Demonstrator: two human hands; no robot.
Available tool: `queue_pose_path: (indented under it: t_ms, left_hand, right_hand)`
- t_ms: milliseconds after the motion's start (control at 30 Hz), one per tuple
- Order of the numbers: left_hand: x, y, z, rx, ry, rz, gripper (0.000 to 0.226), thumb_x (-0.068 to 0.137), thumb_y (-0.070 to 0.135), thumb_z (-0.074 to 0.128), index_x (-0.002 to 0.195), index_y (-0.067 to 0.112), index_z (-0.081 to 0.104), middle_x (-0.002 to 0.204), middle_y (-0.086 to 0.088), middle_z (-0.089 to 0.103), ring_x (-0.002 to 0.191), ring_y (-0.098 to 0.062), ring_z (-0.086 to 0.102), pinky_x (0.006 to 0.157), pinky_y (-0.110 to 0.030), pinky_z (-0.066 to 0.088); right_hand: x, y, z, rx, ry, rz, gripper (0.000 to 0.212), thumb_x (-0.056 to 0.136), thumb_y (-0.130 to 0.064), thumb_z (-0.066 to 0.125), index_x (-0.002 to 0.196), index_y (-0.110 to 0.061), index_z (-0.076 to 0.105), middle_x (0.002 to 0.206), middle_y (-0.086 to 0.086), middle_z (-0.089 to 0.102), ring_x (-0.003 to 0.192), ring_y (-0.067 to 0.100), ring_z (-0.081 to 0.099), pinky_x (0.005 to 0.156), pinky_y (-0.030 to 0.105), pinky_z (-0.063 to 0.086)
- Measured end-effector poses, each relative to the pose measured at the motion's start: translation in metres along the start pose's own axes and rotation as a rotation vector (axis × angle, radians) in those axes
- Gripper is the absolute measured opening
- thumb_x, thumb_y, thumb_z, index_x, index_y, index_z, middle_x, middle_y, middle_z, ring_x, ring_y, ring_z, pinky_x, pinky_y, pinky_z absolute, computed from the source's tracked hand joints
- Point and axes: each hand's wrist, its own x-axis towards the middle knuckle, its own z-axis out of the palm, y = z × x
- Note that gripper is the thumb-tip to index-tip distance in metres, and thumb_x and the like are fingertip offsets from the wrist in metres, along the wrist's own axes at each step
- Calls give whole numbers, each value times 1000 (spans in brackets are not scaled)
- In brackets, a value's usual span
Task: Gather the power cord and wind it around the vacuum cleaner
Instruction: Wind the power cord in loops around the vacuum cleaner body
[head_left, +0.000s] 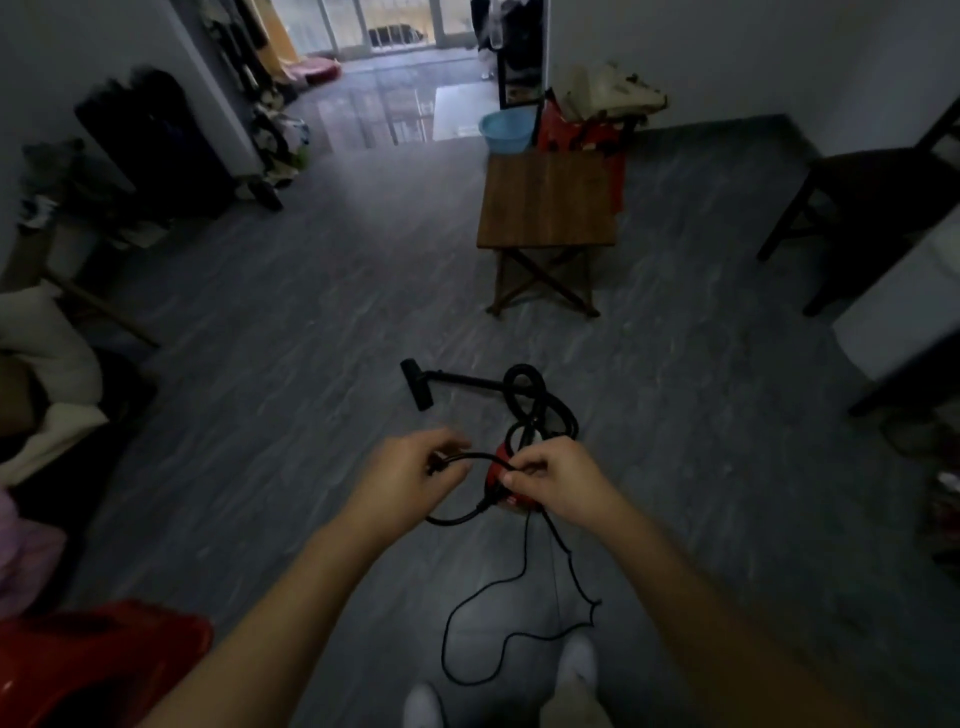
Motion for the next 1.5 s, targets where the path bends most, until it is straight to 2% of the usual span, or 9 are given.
queue_pose_path:
  t_ms: [167, 333, 500, 600, 733, 933, 1167, 1367, 1500]
  left_hand:
    - [1, -37, 5, 24, -130, 155, 9, 90, 29, 67, 98, 27, 71, 85, 16, 70, 78, 1, 65, 70, -22, 53]
    - [-13, -85, 1, -344, -147, 36, 18, 91, 12, 66, 81, 27, 67, 78, 8, 71, 70, -5, 69, 65, -14, 52]
    - [-33, -144, -13, -602, -145, -107, 10, 94, 7, 61, 88, 9, 68, 79, -4, 73, 70, -17, 72, 62, -26, 57]
    - [-44, -174, -17, -714, -155, -232, 12, 96, 13, 59, 95, 4, 67, 84, -11, 73, 76, -24, 73, 68, -34, 58]
    - [-54, -196, -10, -810, -168, -345, 14, 98, 19, 58, 99, 7, 67, 87, -10, 74, 82, -26, 74, 75, -39, 59]
    - [-58, -224, 31, -772, -221, -342, 13, 97, 19, 58, 99, 10, 67, 88, -9, 74, 82, -23, 74, 69, -35, 56]
    - [-73, -270, 97, -766, -195, -491, 19, 98, 17, 56, 107, 2, 66, 91, -10, 72, 84, -22, 74, 67, -29, 58]
    - [-81, -313, 160, -771, -201, -564, 21, 98, 16, 57, 109, 0, 64, 94, -13, 72, 85, -23, 73, 67, -28, 57]
    - [-72, -351, 205, -776, -206, -546, 21, 98, 17, 57, 110, 2, 65, 97, -14, 72, 88, -24, 73, 72, -32, 59]
  right_hand:
    - [1, -1, 40, 4, 42, 41, 17, 82, -33, 75, 89, -18, 80, 82, 0, 76, 77, 17, 72, 75, 45, 60]
    - [-2, -16, 101, 92, 192, 136, 10, 83, -28, 75, 87, -20, 80, 82, 0, 77, 79, 20, 72, 77, 47, 60]
    - [-1, -31, 178, 307, 316, 227, 11, 85, -17, 75, 96, -16, 76, 88, -2, 75, 81, 5, 69, 79, 30, 57]
    - [-6, -41, 210, 366, 362, 258, 29, 84, -16, 76, 113, -15, 69, 96, 1, 69, 83, -1, 64, 76, 16, 51]
    - [-11, -37, 242, 410, 382, 285, 37, 83, -19, 77, 118, -16, 67, 109, 0, 71, 100, 9, 67, 87, 20, 54]
    - [-17, 32, 282, 362, 450, 417, 21, 88, -26, 70, 108, -17, 72, 104, -4, 74, 100, 11, 69, 96, 38, 55]
    - [-35, 127, 323, 142, 421, 526, 11, 92, -25, 65, 93, -17, 72, 90, -3, 72, 85, 13, 66, 76, 26, 51]
    - [-38, 193, 366, 280, 483, 594, 11, 90, -27, 68, 96, -19, 73, 87, -8, 69, 79, 3, 63, 68, 11, 45]
    - [-25, 242, 398, 376, 523, 561, 14, 90, -24, 69, 98, -15, 75, 92, -1, 74, 87, 13, 69, 79, 27, 54]
